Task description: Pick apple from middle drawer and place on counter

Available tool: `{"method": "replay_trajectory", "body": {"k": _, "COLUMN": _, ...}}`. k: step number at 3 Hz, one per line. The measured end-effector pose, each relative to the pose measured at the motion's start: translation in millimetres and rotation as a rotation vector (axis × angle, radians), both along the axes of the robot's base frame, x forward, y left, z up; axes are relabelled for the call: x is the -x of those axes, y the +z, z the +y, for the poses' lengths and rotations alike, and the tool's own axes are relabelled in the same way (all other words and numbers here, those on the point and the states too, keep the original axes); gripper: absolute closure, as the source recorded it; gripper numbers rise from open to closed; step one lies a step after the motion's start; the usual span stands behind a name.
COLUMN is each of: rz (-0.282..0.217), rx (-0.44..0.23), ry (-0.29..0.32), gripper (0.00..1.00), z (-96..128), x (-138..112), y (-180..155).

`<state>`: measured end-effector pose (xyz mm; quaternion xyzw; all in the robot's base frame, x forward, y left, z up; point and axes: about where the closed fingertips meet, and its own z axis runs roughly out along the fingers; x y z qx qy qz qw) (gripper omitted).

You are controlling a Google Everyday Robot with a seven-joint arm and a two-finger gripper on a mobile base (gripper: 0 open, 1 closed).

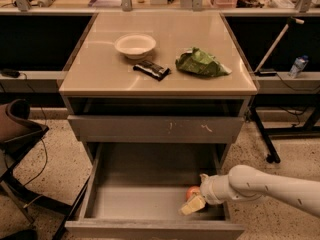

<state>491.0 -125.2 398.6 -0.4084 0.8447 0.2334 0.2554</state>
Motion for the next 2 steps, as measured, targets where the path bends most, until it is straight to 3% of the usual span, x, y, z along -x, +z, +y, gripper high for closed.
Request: {"method": "replay_trajectory", "body": {"k": 2, "rz": 0.038, "rx": 0.06, "ry": -0.088, "gripper": 0.0, "z": -29.9, "x": -0.6, "y": -30.4}}
